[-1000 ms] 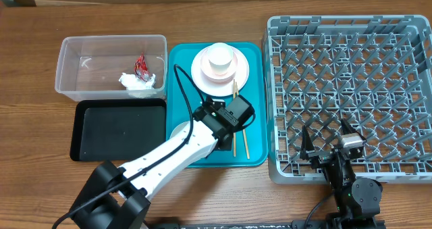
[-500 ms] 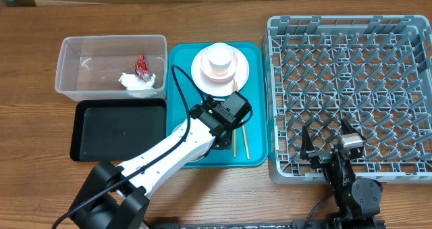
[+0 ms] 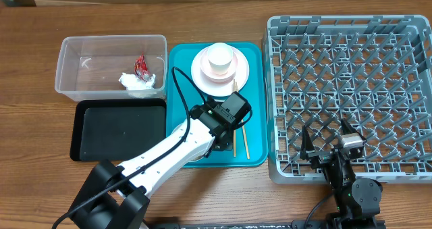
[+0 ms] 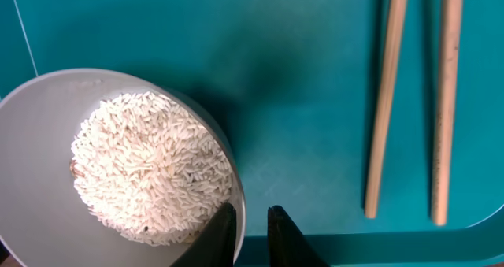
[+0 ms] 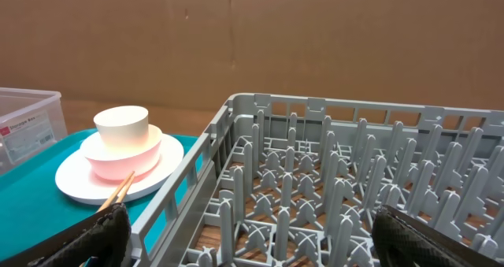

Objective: Sort waste into correct bins and load items into the dishwasher
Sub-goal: 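Close the left gripper on the rice bowl rim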

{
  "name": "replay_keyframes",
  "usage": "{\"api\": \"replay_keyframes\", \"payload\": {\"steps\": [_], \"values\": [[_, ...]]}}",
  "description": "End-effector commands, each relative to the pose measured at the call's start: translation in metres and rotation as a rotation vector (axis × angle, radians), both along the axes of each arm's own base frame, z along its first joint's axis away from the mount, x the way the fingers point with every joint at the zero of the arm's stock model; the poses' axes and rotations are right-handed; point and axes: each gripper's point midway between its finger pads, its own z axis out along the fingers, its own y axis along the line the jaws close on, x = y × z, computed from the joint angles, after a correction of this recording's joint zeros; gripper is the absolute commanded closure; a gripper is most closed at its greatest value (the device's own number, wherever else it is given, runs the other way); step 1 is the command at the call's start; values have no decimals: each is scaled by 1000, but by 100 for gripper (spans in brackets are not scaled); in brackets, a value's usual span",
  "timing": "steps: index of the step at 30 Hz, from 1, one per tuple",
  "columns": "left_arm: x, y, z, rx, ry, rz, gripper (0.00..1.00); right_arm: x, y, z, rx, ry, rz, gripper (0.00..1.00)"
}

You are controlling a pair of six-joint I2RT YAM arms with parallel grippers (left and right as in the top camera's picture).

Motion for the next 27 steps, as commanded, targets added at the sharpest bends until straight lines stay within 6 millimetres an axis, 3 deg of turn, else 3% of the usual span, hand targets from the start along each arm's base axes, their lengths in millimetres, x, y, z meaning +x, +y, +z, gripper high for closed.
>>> {"api": "replay_keyframes", "payload": {"steps": [1, 12, 27], "values": [[-5, 5, -8, 15, 25, -8, 83, 0, -1, -1, 0, -5, -6, 0], [-5, 4, -15, 3, 14, -5, 78, 0, -1, -1, 0, -5, -6, 0], [-15, 13, -33, 21, 36, -1, 80, 0, -1, -1, 0, -5, -6, 0]]}}
